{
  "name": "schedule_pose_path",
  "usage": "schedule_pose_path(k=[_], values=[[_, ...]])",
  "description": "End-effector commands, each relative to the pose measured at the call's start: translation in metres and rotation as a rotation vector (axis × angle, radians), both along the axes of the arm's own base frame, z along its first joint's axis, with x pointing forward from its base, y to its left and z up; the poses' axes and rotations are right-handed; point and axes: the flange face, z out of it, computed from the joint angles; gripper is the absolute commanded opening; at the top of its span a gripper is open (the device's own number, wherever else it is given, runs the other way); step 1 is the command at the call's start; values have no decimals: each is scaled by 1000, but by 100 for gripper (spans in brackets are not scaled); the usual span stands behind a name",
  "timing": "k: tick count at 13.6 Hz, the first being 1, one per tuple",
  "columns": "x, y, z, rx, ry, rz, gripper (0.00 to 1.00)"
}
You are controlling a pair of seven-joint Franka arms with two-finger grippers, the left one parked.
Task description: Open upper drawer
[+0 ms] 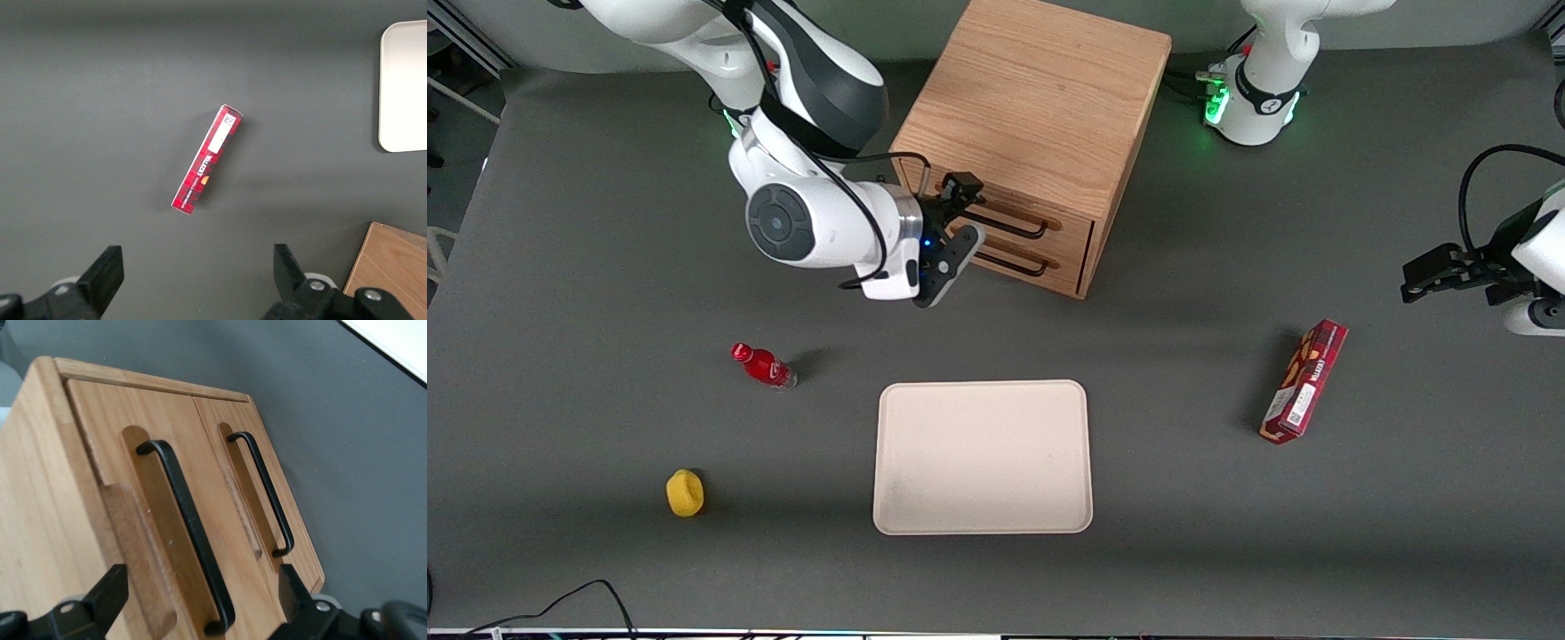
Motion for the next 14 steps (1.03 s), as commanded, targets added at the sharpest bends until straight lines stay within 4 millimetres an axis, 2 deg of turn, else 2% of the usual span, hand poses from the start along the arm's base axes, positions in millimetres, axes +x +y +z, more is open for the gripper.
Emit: schedule_pose_path(k=[1, 9, 14], values=[[-1, 19, -12, 10, -24, 44, 100], [-7, 24, -45, -34, -45, 73, 100], [-13, 31, -54, -27, -47, 75, 100]])
